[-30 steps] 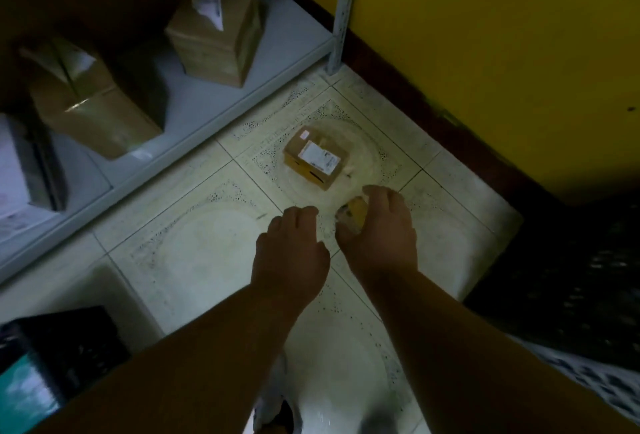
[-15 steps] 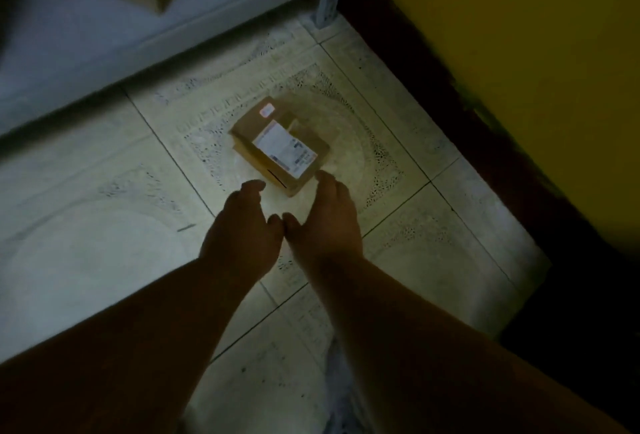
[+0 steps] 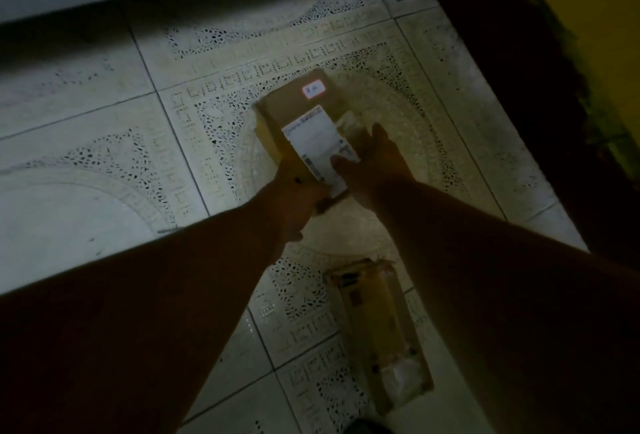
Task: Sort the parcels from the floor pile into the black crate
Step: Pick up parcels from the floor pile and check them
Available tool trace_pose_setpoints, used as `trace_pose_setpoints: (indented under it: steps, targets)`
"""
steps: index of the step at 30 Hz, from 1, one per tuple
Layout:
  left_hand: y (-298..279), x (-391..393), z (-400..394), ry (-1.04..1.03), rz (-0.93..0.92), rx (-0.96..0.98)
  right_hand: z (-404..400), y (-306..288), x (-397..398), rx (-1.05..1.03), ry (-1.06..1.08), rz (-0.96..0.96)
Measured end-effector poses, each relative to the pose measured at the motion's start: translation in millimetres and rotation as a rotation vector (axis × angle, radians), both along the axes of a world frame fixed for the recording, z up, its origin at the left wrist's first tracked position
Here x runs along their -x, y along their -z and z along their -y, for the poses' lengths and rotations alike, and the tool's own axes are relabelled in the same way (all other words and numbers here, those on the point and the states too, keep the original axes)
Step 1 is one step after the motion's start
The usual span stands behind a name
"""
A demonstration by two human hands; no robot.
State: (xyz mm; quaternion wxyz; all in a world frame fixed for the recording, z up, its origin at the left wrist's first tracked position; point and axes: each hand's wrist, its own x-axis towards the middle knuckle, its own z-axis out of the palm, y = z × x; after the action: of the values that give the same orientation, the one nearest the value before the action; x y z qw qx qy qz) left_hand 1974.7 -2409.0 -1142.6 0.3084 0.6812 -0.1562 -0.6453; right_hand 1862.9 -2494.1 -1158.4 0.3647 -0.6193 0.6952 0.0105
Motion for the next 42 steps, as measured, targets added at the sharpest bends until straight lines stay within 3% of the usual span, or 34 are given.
trace_pose_setpoints:
  steps: [2,5,10,20,27,31,37,42]
  targets:
    - [-3.6,-8.6,-2.3,-0.071,0.022,-0.053,-10.0,-3.9,-1.8,-0.04,0.08,-0.02]
    - [-17.6,-26.0,-13.8,-0.198,0.18,-0.063,-39.2,-21.7,-10.7,-0.13,0.216,0.122]
    - [-61.4,-59.7,-64.9,-0.335,0.489,-0.194,-105.1,-71.5,-62.2,-0.104,0.245,0.246]
    - [-258.6,-222.6,-229.5,-0.386,0.829,-0.395,-253.6,-252.3,-227.6,-0.071,-0.212,0.272]
    - [-372.8,-320.2,-335.3,-0.673,0.825,-0.43,-324.9,-365.1,-360.1,0.158,-0.551,0.233]
    - [-405.0,-355.4,-412.9,-0.732,0.768,-0.412,-388.1,-400.8,-401.0,0.158,-0.709,0.203]
    - [-403.0,-388.1,-517.7,-0.659,0.71,-0.458,-483.2,-407.9,-436.5,-0.022,-0.801,0.129]
    - [-358.9,-438.4,-567.7,-0.703,0.674,-0.523,-531.0,-370.4,-483.7,-0.139,-0.848,0.153]
